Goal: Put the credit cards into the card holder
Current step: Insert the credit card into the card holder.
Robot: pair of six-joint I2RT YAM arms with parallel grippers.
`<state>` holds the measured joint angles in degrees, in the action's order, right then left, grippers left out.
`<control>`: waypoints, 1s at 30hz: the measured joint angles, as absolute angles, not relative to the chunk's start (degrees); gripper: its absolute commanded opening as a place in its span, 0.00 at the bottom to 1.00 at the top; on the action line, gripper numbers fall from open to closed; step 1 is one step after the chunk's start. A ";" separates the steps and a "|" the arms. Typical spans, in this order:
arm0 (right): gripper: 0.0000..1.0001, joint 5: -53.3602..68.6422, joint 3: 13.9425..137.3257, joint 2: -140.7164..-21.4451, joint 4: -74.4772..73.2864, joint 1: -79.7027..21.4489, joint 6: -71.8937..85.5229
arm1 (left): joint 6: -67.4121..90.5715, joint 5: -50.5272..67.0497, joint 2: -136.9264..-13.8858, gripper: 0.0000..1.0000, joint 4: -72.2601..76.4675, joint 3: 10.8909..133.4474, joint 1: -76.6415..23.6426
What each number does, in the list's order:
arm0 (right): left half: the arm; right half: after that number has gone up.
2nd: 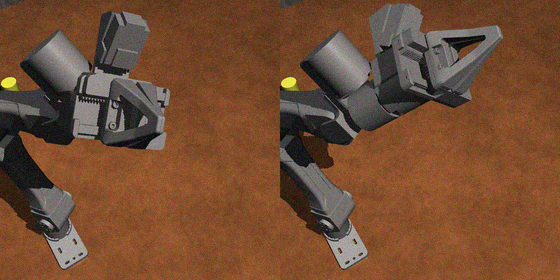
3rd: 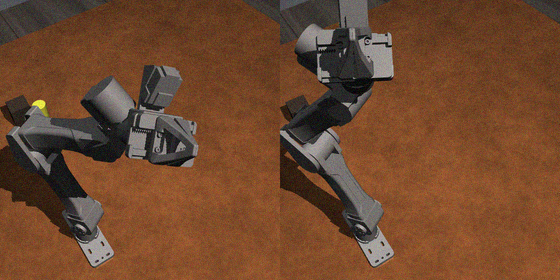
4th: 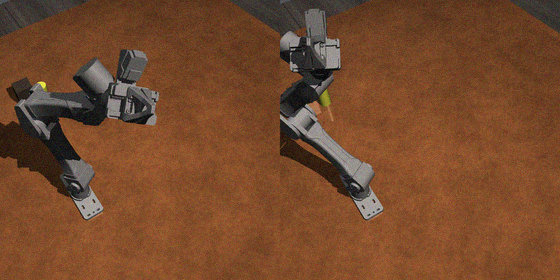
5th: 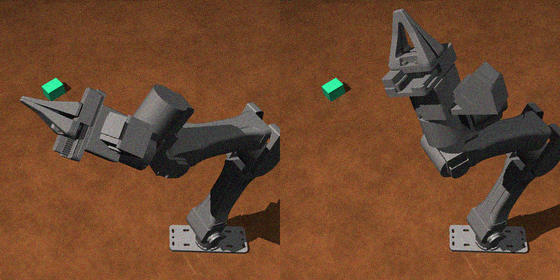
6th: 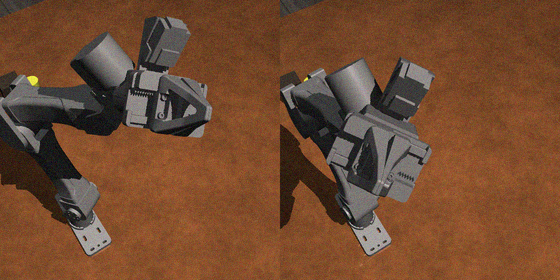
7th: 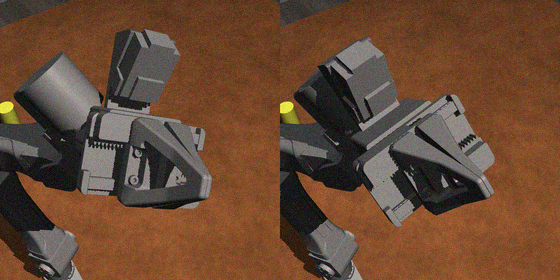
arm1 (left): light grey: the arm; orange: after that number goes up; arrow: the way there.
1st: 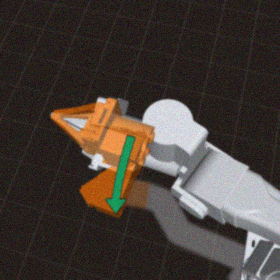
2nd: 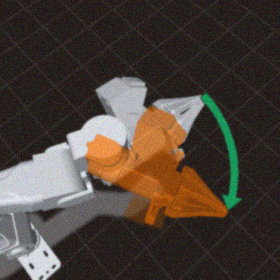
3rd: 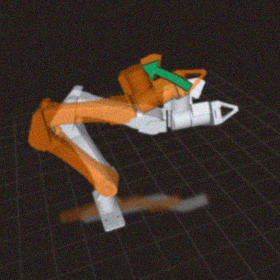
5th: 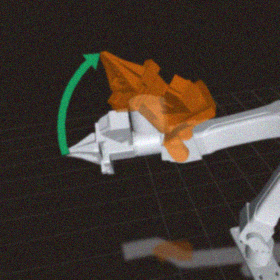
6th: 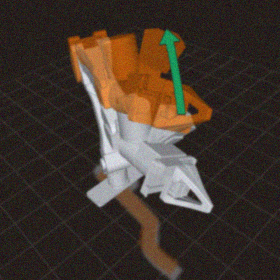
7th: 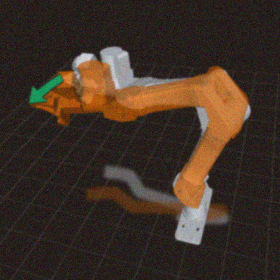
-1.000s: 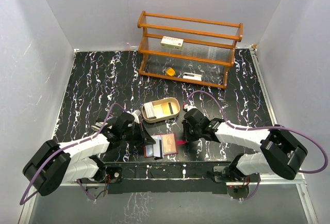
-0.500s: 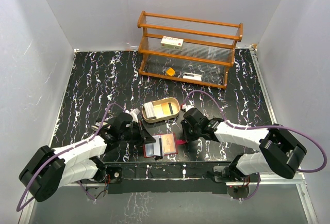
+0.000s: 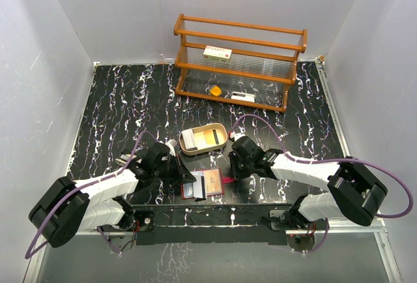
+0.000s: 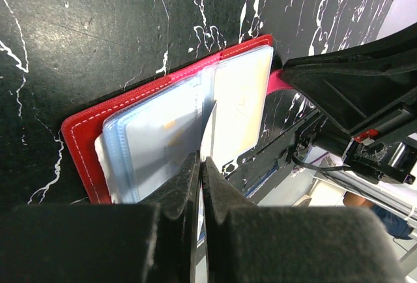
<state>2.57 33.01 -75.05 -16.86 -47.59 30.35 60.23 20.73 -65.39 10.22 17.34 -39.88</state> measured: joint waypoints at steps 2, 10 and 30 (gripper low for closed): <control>0.00 2.57 33.01 -75.05 -16.84 -47.59 30.41 | 60.20 20.49 -65.41 0.00 10.28 17.26 -39.88; 0.00 2.59 32.99 -75.05 -16.84 -47.59 30.55 | 58.67 18.33 -65.87 0.00 8.75 17.37 -39.88; 0.00 2.83 32.88 -74.19 -16.86 -47.62 32.45 | 56.75 16.51 -71.29 0.00 9.32 21.12 -39.88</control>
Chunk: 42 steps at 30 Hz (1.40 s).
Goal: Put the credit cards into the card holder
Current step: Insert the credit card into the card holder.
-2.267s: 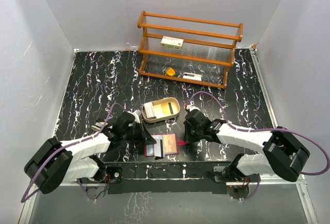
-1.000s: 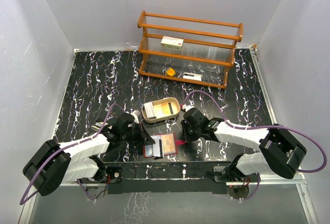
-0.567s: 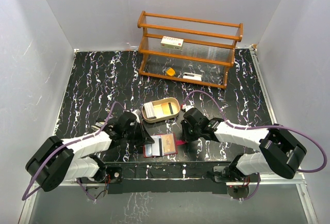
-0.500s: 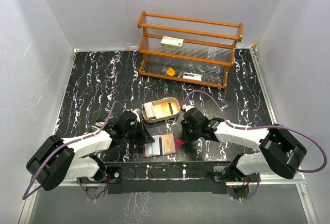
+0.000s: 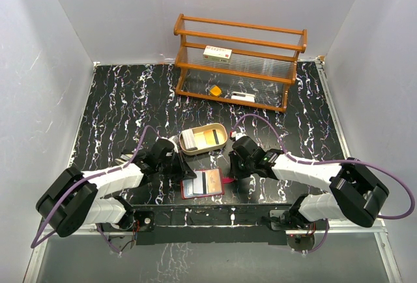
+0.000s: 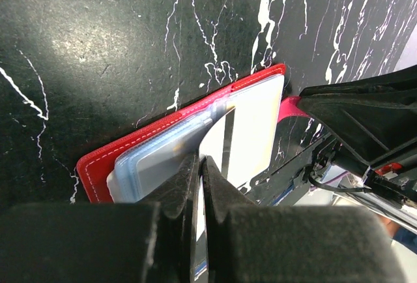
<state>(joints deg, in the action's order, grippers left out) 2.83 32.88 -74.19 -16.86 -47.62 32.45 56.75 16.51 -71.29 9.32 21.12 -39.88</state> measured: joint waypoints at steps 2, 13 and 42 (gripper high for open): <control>0.00 2.83 32.84 -74.19 -16.84 -47.62 32.93 | 56.73 16.51 -71.29 0.00 9.69 21.12 -39.88; 0.00 3.27 32.03 -74.19 -16.03 -47.62 35.31 | 52.56 16.10 -72.66 0.00 8.84 23.18 -39.88; 0.00 2.96 31.94 -74.19 -16.01 -47.68 37.43 | 45.58 16.45 -76.09 0.00 3.51 28.42 -39.94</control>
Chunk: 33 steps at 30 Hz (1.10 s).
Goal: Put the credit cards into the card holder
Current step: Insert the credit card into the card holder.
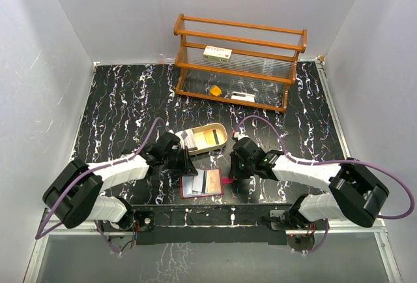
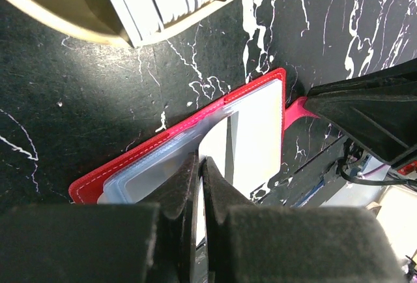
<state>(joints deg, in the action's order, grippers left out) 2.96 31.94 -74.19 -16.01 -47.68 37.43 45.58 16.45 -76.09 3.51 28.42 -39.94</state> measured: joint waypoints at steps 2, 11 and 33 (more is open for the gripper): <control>0.00 2.92 31.46 -74.17 -15.42 -47.68 38.15 | 45.91 16.16 -76.07 0.00 3.42 28.38 -39.94; 0.00 2.92 28.56 -71.81 -12.91 -47.81 41.63 | 51.46 14.11 -73.41 0.00 7.49 24.12 -40.03; 0.00 3.92 26.02 -70.48 -9.39 -48.05 45.21 | 57.93 11.94 -71.00 0.00 19.05 16.99 -40.84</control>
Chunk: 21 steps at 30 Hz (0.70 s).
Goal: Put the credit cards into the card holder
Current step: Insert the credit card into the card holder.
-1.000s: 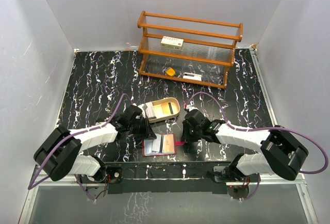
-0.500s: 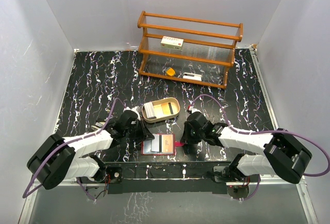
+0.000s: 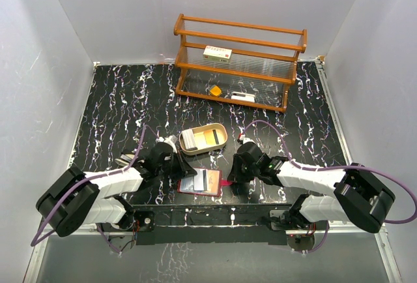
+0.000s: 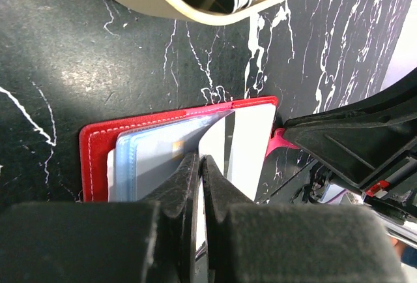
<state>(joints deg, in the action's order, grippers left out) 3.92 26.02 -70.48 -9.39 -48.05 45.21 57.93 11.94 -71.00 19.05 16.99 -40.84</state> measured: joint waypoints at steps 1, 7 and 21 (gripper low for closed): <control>0.00 4.05 26.02 -70.50 -9.39 -48.05 45.19 | 58.00 12.01 -71.29 0.00 19.64 16.99 -40.93; 0.00 4.05 26.09 -70.54 -9.43 -48.05 45.04 | 58.59 12.25 -71.94 0.00 21.23 16.80 -41.39; 0.00 3.20 27.70 -71.72 -10.90 -48.27 41.95 | 56.14 13.52 -69.28 0.00 15.31 17.65 -41.74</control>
<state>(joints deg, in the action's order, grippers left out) 3.20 27.70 -71.72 -10.90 -48.27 41.95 56.14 13.52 -69.28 15.31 17.65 -41.74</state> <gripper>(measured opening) 0.034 0.009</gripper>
